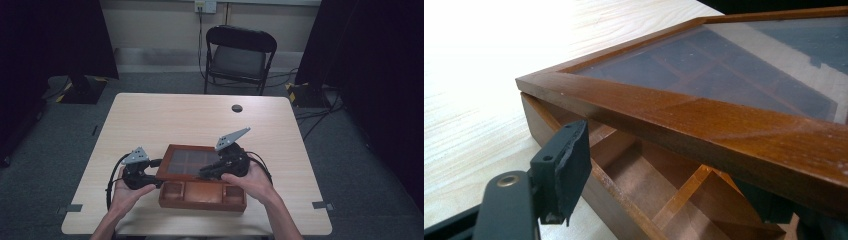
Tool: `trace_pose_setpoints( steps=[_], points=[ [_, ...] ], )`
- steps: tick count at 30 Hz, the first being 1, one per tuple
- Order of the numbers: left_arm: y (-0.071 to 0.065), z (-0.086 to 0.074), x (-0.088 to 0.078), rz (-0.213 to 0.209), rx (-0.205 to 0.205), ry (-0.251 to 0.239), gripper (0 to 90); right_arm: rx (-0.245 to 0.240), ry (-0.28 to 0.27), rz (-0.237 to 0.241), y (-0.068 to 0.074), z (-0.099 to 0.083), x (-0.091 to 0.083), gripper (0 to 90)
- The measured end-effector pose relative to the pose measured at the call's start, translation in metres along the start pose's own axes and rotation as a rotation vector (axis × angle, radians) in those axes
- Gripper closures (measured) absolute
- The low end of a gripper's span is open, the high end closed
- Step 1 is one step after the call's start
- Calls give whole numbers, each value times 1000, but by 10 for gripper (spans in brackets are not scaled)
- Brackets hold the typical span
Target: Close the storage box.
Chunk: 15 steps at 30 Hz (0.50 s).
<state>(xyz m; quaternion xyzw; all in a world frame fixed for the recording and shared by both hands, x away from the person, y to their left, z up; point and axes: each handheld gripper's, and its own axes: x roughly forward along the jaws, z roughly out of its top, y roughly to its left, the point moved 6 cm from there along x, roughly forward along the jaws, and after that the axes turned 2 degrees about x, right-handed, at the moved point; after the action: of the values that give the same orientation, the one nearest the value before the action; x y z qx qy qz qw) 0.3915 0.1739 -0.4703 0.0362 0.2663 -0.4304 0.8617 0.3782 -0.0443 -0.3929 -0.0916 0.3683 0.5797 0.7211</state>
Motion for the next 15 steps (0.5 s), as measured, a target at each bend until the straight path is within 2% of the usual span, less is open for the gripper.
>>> trace_pose_setpoints(
  steps=[5, 7, 10, 15],
  points=[
    [5, -2, -4, 5, -8, 0, 274, -4, -11, -11, 1, 1, -1, 821],
    [11, -4, -7, 22, -18, 3, 269, -5, -29, -21, 0, 2, -3, 821],
    [16, -7, -10, 27, -25, 5, 262, -7, -27, -25, 1, 3, -3, 821],
    [31, -11, -16, 71, -50, 6, 249, -11, -12, -23, 2, 1, -1, 821]
  ],
)
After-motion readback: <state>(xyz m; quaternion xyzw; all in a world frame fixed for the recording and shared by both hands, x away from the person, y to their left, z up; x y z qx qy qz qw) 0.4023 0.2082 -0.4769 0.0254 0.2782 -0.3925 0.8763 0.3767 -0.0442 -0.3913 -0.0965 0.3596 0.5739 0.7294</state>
